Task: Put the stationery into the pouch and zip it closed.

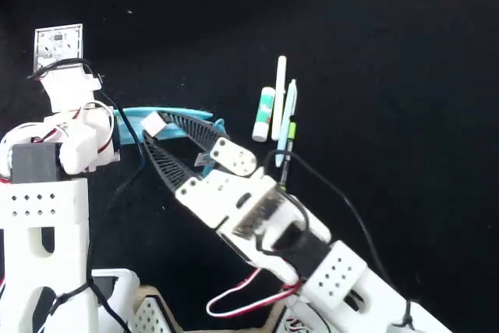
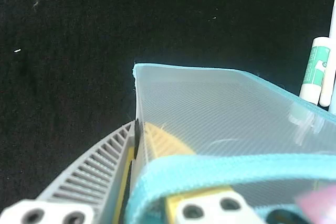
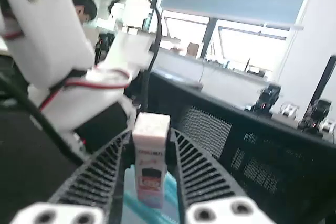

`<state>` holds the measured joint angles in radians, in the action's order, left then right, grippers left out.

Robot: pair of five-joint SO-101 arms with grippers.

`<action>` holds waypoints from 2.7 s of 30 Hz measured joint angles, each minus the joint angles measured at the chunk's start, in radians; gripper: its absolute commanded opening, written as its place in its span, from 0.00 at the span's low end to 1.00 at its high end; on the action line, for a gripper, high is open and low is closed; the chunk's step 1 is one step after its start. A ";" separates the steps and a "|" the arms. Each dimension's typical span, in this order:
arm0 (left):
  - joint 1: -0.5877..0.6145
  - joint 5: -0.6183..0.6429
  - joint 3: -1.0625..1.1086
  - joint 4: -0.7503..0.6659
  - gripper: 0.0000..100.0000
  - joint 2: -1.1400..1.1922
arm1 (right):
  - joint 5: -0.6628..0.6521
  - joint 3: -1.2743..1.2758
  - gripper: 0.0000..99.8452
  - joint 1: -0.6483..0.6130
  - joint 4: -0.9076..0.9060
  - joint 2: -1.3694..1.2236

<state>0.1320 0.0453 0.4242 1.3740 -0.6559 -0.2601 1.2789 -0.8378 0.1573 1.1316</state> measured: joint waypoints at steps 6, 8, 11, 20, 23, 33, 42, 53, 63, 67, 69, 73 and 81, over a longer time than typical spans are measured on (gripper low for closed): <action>0.000 0.000 0.000 0.000 0.03 0.000 | 0.091 -0.003 0.01 0.005 0.017 -0.046; 0.000 0.000 0.000 0.000 0.03 0.000 | 0.144 -0.006 0.01 0.008 0.018 -0.061; 0.000 0.000 0.003 0.000 0.03 0.000 | 0.199 -0.006 0.01 0.031 0.018 -0.081; 0.000 0.000 0.006 0.000 0.03 0.000 | 0.218 -0.084 0.02 0.051 -0.140 -0.135; 0.000 0.000 0.006 0.000 0.03 0.000 | 0.216 -0.144 0.08 0.051 -0.238 -0.135; 0.000 0.000 0.006 0.000 0.03 0.000 | 0.227 -0.358 0.22 0.041 -0.626 -0.135; 0.000 0.000 0.006 0.000 0.03 0.000 | 0.227 -0.529 0.22 0.023 -0.764 -0.135; 0.000 0.000 0.006 0.000 0.03 0.000 | 0.227 -0.937 0.14 0.448 -1.318 -0.164; 0.000 0.000 0.006 0.000 0.03 0.000 | 0.295 -0.858 0.14 0.686 -1.367 -0.605; 0.000 0.000 0.006 0.000 0.03 0.000 | 0.376 -0.858 0.16 0.707 -1.321 -0.829; 0.000 0.000 0.006 0.000 0.03 0.000 | 0.391 -0.867 0.18 0.707 -1.309 -0.939; 0.000 0.000 0.006 0.000 0.03 0.000 | 0.400 -0.967 0.18 0.720 -1.300 -1.138; 0.000 0.000 0.006 0.000 0.03 0.000 | 0.400 -1.212 0.18 0.792 -1.300 -1.494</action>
<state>0.1320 0.0453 0.4304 1.3740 -0.6559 0.1404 0.0667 -0.0460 -1.1423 -0.3629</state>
